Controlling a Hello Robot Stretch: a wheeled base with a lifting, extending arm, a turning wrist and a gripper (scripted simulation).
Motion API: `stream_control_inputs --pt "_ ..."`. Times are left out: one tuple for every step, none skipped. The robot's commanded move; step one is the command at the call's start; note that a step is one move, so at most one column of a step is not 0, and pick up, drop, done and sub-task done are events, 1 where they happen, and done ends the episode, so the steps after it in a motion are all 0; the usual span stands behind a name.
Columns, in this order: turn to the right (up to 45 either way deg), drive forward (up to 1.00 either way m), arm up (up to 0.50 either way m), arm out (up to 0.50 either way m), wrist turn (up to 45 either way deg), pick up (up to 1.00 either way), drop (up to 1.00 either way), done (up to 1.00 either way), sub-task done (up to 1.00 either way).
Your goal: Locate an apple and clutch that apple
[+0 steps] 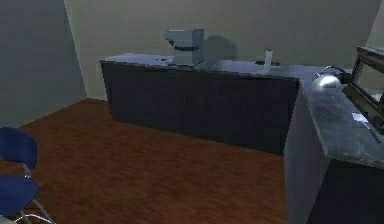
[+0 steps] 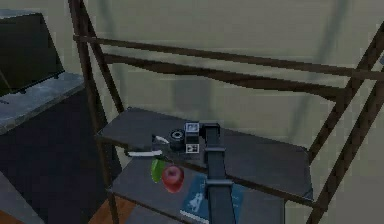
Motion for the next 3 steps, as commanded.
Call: stream_control_inputs --pt "0.0 0.0 0.0 0.0 27.0 0.0 0.0 0.0 0.0" --pt "0.0 0.0 -0.3 0.0 0.0 0.0 0.0 0.0 0.0" --pt "0.0 0.0 0.0 0.0 0.0 1.0 0.0 0.0 0.0"
